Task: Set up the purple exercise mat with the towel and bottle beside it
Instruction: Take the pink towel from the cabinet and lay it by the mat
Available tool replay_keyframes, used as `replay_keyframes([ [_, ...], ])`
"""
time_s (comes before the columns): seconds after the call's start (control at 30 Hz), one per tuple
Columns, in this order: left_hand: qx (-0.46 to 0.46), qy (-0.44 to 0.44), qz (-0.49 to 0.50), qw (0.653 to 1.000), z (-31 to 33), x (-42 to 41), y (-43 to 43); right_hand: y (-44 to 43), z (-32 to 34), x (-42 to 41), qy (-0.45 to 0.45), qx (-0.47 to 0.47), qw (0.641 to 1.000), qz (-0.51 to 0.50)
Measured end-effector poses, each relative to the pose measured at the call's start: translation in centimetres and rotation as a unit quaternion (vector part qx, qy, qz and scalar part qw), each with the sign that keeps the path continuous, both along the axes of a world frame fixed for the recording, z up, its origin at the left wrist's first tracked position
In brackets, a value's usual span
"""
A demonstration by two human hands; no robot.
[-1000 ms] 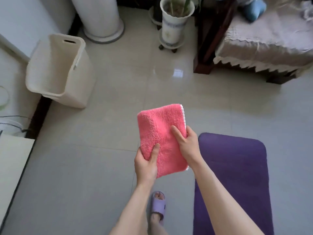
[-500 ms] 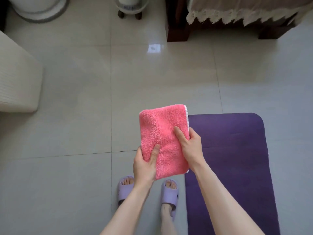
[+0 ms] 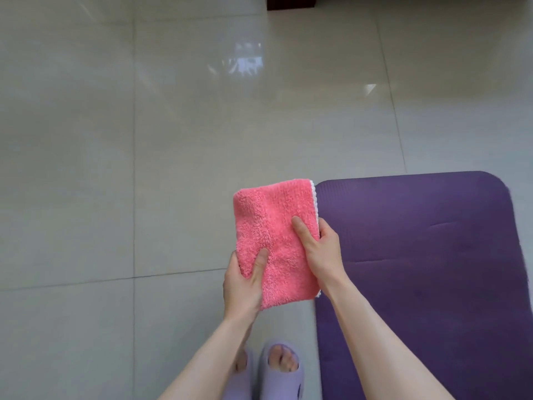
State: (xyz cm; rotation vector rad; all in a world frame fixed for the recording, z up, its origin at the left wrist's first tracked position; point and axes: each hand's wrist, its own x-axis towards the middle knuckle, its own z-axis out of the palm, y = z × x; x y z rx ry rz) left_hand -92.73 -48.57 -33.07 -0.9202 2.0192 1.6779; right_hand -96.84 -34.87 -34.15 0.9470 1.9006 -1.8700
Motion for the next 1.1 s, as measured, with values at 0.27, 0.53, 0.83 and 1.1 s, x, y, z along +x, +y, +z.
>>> replay_keyframes([
  [0.27,0.013,0.008,-0.039,0.999,-14.7,-1.6,0.9,0.9,-14.9,-0.8,-0.011,-0.007,1.0,0.0],
  [0.53,-0.038,0.009,-0.044,0.998,-20.7,-1.6,0.8,0.7,-20.4,-1.1,-0.003,0.04,0.999,0.028],
  [0.83,-0.025,-0.082,-0.03,0.996,-15.9,-1.2,-0.4,-0.2,-14.9,-0.4,-0.051,0.099,0.992,0.056],
  [1.1,-0.016,-0.098,0.009,0.995,-0.7,-0.3,-2.6,-0.7,0.5,0.5,-0.056,0.091,0.991,0.077],
])
